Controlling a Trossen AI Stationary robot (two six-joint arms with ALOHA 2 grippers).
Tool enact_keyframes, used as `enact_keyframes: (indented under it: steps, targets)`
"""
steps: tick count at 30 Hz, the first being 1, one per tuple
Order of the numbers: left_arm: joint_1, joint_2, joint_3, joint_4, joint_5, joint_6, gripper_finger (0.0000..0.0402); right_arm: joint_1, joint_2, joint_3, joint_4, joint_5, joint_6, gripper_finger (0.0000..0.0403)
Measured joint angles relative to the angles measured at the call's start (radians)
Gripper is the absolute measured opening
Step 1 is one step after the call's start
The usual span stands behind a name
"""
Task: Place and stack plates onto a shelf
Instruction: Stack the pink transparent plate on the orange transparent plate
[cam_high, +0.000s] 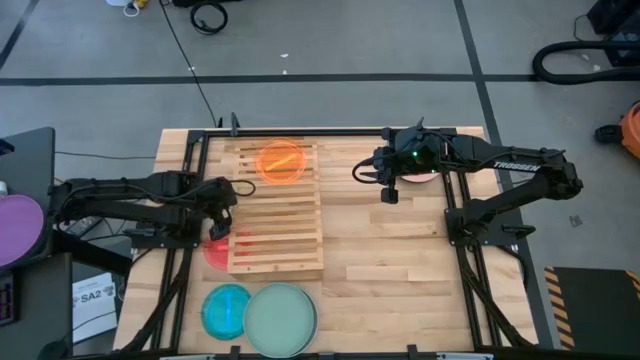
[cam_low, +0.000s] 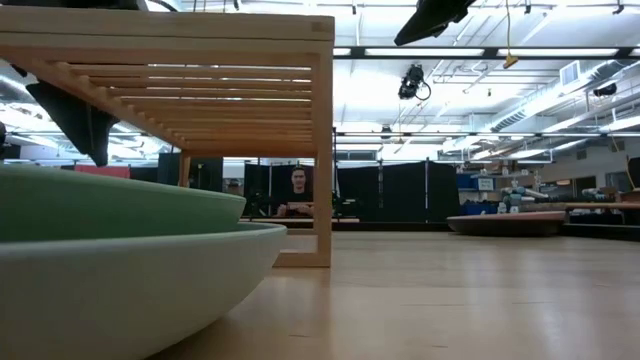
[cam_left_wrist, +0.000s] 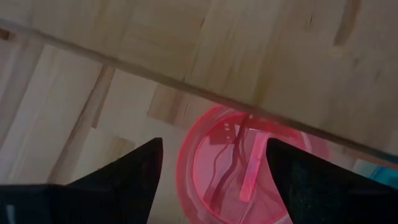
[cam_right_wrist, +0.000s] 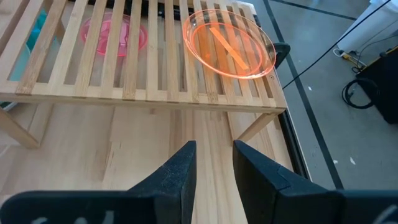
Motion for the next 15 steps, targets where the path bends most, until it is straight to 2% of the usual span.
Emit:
enact_keyframes:
  steps: [4,8,11,15]
  targets:
    - [0.0,-0.003,0.0,-0.032,-0.029,-0.014,0.0293,0.0,0.0,0.0,0.0,0.0,0.0,0.011]
    - [0.0,-0.003,0.0,-0.139,-0.04,-0.039,0.0293,0.0,0.0,0.0,-0.004,0.0,0.0,0.011]
    - [0.0,-0.003,0.0,-0.157,-0.037,-0.103,0.0293,0.0,0.0,0.0,-0.004,-0.003,0.0,0.011]
    - [0.0,-0.003,0.0,-0.157,-0.036,-0.108,0.0293,0.0,0.0,0.0,-0.004,-0.005,0.0,0.011]
